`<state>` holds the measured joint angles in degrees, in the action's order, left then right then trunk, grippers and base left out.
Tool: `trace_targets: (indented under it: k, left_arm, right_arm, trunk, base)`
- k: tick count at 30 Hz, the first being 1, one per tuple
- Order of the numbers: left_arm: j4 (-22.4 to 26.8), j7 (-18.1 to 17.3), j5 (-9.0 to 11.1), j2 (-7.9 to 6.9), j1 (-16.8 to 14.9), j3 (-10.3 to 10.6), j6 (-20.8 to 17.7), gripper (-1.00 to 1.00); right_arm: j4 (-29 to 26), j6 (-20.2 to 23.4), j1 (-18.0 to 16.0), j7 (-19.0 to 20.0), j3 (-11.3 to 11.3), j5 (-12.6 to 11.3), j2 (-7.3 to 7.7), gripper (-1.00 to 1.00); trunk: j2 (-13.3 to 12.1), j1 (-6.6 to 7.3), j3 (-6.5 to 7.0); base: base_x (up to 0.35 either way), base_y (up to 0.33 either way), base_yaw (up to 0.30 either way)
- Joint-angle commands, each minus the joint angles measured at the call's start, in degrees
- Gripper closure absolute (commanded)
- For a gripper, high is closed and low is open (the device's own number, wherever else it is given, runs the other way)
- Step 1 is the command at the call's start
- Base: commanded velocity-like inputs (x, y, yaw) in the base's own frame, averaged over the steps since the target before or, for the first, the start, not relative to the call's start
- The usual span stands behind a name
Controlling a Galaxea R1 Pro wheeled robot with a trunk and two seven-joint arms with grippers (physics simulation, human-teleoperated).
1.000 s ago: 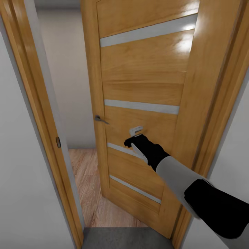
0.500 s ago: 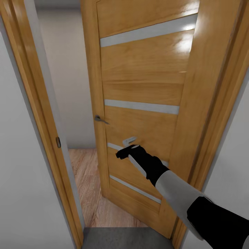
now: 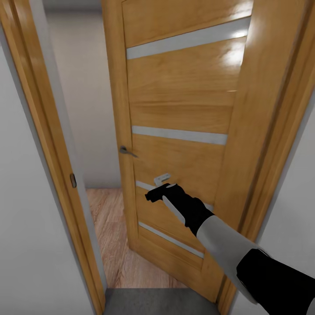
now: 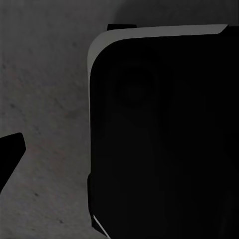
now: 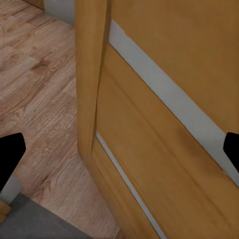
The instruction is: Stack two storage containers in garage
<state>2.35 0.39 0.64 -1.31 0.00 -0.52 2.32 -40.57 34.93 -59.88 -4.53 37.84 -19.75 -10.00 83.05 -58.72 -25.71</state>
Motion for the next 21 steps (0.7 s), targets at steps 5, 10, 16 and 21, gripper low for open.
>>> trace_targets:
  k: [5, 10, 16, 21]
  left_arm:
    - [0.0, -0.2, 0.0, -0.01, 0.0, 0.0, 0.1, -1.00]
    - [0.0, -0.2, 0.0, -0.01, 0.0, 0.0, 0.1, -1.00]
    - [0.0, 0.0, 0.1, -0.01, 0.0, 0.0, 0.1, -1.00]
    - [0.0, 0.1, 0.1, -0.01, 0.0, 0.0, 0.1, -1.00]
  right_arm:
    - [-0.6, 0.2, -0.1, 3.4, 0.3, -0.6, 0.00, -1.00]
    - [-1.9, 0.3, -0.1, 6.4, 0.4, -0.6, 0.00, -1.00]
    - [-2.8, 0.7, -0.1, 6.8, 0.4, -0.6, 0.00, -1.00]
    - [-2.9, 1.6, -0.1, 6.6, 0.6, -0.6, 0.00, -1.00]
  trunk:
    - [0.0, -0.01, -0.06]
    - [0.0, -0.01, -0.06]
    - [0.0, -0.01, -0.06]
    - [0.0, -0.01, -0.06]
  base:
    - [0.231, 0.000, 0.000]
    - [0.283, 0.000, 0.000]
    - [0.091, 0.000, 0.000]
    - [0.025, -0.006, 0.000]
